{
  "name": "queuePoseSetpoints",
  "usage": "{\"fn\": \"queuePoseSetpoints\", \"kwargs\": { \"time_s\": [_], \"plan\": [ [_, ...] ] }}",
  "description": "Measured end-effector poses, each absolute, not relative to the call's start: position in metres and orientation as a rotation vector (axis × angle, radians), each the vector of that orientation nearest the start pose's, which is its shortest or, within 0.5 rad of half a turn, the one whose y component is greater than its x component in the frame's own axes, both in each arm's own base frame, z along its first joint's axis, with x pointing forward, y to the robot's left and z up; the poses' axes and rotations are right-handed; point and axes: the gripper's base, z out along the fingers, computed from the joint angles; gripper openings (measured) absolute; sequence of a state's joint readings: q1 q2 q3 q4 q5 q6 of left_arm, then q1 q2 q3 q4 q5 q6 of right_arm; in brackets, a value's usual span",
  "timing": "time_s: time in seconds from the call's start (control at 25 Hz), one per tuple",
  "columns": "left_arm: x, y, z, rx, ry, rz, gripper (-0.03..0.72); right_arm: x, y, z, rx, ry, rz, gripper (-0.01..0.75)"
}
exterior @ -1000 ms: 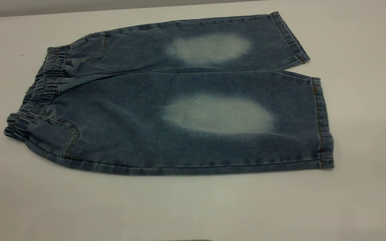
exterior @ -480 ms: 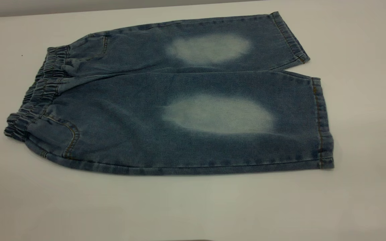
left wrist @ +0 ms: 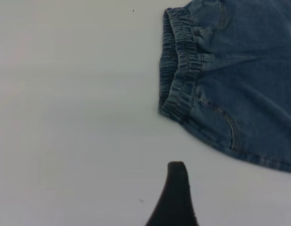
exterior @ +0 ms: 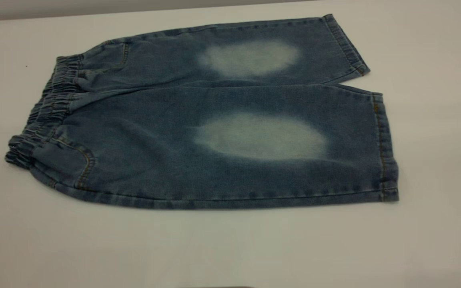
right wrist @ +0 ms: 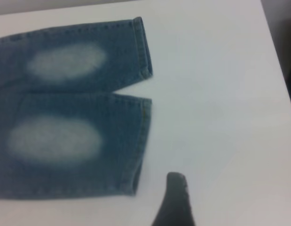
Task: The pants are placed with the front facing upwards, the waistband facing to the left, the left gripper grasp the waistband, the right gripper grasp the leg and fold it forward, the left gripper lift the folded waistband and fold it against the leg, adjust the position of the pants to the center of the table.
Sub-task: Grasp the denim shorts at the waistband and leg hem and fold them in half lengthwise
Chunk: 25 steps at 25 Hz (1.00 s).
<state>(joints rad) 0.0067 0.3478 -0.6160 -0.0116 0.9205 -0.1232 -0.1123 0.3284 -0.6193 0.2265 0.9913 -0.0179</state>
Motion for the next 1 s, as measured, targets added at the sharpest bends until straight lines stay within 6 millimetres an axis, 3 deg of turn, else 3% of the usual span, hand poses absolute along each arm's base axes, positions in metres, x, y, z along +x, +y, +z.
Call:
{"fn": "queuePoseSetpoints", "kwargs": {
  "time_s": [0.16,0.4,0.68,1.0],
  "plan": [
    [0.113,0.0,0.315,-0.155,2.193,-0.088,0.567,0.083,0.009,0.317,0.141,2.219,0.231,0.577],
    [0.188,-0.005,0.276,-0.288,2.331,-0.217,0.567,0.124,0.01,0.301,0.167,2.35,0.324,0.589],
    [0.241,-0.003,0.217,-0.409,2.497,-0.229,0.567,0.151,0.018,0.289,0.109,2.408,0.48,0.589],
    [0.291,0.025,0.178,-0.556,2.668,-0.183,0.567,0.158,0.021,0.288,0.083,2.388,0.532,0.589]
  ]
}}
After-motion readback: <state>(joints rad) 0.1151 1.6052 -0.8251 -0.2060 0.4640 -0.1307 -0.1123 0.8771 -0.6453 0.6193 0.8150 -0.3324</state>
